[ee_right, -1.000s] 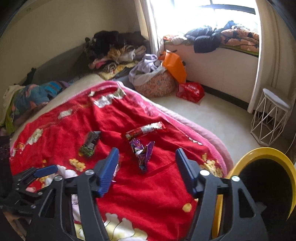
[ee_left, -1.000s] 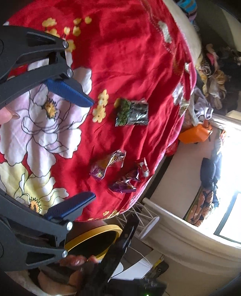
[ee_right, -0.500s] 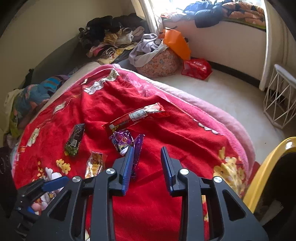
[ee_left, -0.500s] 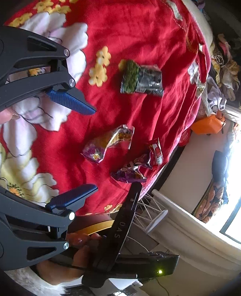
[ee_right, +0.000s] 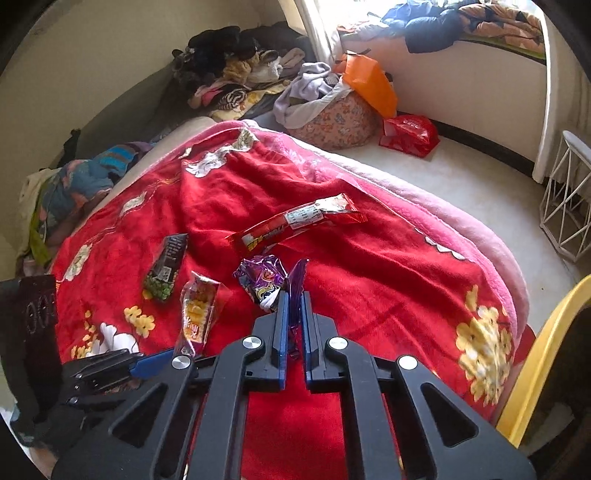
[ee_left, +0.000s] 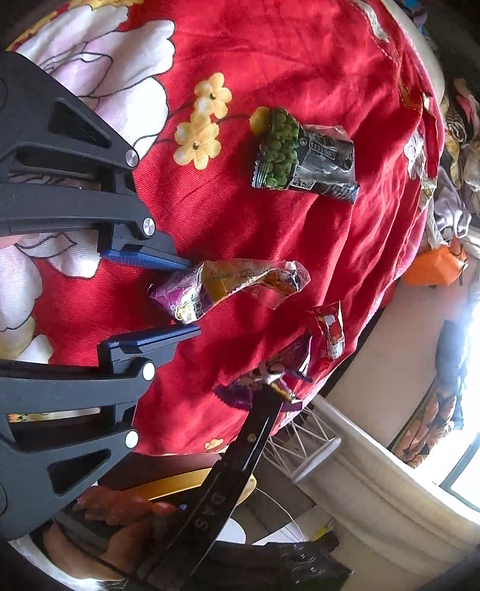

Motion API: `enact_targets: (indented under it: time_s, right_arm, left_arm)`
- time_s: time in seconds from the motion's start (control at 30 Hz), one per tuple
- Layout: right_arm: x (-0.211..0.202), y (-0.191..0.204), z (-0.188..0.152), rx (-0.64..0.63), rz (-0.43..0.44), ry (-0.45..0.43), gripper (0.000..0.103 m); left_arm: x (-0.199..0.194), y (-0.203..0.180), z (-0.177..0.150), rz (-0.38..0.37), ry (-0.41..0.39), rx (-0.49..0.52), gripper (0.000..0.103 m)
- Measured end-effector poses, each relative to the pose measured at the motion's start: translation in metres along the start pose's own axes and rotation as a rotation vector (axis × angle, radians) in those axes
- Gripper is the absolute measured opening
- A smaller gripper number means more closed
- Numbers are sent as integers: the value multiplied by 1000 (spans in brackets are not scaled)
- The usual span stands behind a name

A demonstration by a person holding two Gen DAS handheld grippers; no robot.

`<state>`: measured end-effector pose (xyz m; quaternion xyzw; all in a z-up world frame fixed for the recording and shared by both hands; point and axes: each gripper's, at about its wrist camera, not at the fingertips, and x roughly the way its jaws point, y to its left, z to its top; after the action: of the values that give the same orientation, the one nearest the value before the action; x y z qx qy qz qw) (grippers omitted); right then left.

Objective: Collect trash
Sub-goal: 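Grasp the purple-yellow wrapper with the left tool while the right tool grasps the purple wrapper, then carry the purple-yellow wrapper with the left tool while the right tool carries the purple wrapper to the bin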

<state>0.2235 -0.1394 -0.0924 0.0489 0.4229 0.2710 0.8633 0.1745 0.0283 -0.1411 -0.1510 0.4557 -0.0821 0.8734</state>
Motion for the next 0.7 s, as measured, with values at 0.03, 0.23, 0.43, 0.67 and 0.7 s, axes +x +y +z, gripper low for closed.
enact_targets:
  time_s: [0.03,0.23,0.43,0.67,0.7]
  right_arm:
    - [-4,1,-3,-2,-5,-9,6]
    - [-28,2,-14,4,-26,-38,6]
    - [-53,4,-21,18,-9,-76,5]
    - [-76,12,-25,19,-6,-101,5]
    - [-80,13,-25,18,-8,-108,5]
  left_arm:
    - [-1,-1,-1,-1,-2,3,20]
    - [-12,-1,-8,-6,-12,22,16]
    - [-34,-4,-11,-10,-38,52,15]
    - [-57,-10,-8,-7,-79,76,15]
    - [-61,-11,-8,-10,-87,77,15]
